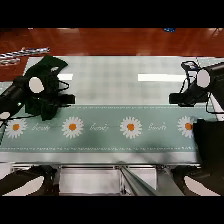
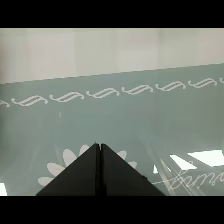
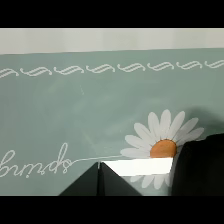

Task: Fold the shirts.

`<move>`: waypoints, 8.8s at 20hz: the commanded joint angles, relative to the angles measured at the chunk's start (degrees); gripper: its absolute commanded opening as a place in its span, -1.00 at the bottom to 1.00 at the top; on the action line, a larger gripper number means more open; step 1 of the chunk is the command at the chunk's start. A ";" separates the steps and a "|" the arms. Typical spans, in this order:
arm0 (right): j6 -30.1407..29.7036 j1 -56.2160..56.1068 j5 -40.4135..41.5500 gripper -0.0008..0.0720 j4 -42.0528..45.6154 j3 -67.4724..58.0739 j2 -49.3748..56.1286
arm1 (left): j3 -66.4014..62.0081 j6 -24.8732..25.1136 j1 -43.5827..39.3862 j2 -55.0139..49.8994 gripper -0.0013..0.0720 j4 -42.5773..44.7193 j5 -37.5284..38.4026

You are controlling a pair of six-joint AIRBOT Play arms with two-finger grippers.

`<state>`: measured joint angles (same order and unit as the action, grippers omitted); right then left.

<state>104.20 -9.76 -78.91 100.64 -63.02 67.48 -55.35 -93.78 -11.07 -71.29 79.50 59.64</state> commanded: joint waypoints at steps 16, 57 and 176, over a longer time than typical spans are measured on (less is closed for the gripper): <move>0.59 -0.04 7.63 -0.92 -0.02 -0.07 0.04 | 0.02 0.07 -0.02 -0.98 -0.90 0.09 -1.88; 12.46 -16.06 2.14 0.15 7.21 0.07 -17.49 | -47.84 10.19 21.07 -1.11 -0.91 -19.12 0.42; -4.70 2.25 10.47 -0.93 -14.25 -20.46 -0.07 | 12.94 16.96 13.07 23.85 -0.90 -17.97 -4.68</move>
<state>100.92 -10.96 -78.11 95.70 -84.23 55.81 -50.92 -76.62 2.42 -42.04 61.23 66.30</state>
